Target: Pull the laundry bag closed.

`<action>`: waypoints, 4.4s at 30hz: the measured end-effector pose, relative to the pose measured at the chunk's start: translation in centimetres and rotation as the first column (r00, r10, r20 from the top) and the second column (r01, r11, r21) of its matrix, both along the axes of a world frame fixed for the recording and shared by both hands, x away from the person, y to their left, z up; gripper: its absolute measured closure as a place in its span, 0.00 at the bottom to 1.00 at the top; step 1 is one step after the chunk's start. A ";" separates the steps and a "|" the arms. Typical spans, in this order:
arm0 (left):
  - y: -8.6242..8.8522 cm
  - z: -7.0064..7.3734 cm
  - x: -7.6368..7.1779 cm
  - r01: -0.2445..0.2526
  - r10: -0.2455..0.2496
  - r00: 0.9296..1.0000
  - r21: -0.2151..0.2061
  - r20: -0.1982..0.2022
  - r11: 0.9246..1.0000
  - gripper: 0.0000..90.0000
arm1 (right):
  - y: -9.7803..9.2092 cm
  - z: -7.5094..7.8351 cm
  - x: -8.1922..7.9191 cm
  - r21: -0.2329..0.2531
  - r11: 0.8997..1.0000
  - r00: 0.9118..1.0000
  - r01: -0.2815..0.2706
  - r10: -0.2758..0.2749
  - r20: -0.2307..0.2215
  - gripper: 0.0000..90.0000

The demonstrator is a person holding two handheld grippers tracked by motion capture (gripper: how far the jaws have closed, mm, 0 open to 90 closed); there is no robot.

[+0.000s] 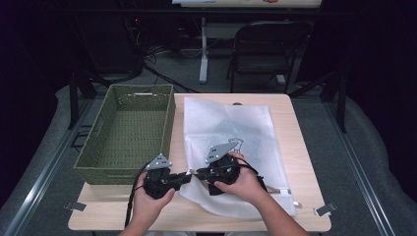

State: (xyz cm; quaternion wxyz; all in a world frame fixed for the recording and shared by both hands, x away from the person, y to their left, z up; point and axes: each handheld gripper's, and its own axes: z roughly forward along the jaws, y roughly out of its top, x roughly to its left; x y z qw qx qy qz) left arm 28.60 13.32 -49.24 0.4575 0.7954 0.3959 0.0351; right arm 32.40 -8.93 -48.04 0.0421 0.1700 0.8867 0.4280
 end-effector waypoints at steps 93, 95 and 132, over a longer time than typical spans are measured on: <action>2.5 0.5 0.4 -0.085 0.085 0.996 0.007 0.020 0.996 0.95 | -10.1 -3.2 -1.7 -0.128 0.981 0.989 0.146 -0.149 -0.016 0.91; 2.4 0.5 0.4 -0.086 0.086 0.996 0.006 0.020 0.996 0.95 | -10.3 -3.3 -1.7 -0.128 0.981 0.988 0.149 -0.152 -0.014 0.91; 3.0 0.3 0.5 -0.103 0.102 0.995 0.016 0.013 0.995 0.95 | -16.1 -5.1 -2.9 -0.186 0.948 0.964 0.259 -0.266 -0.018 0.91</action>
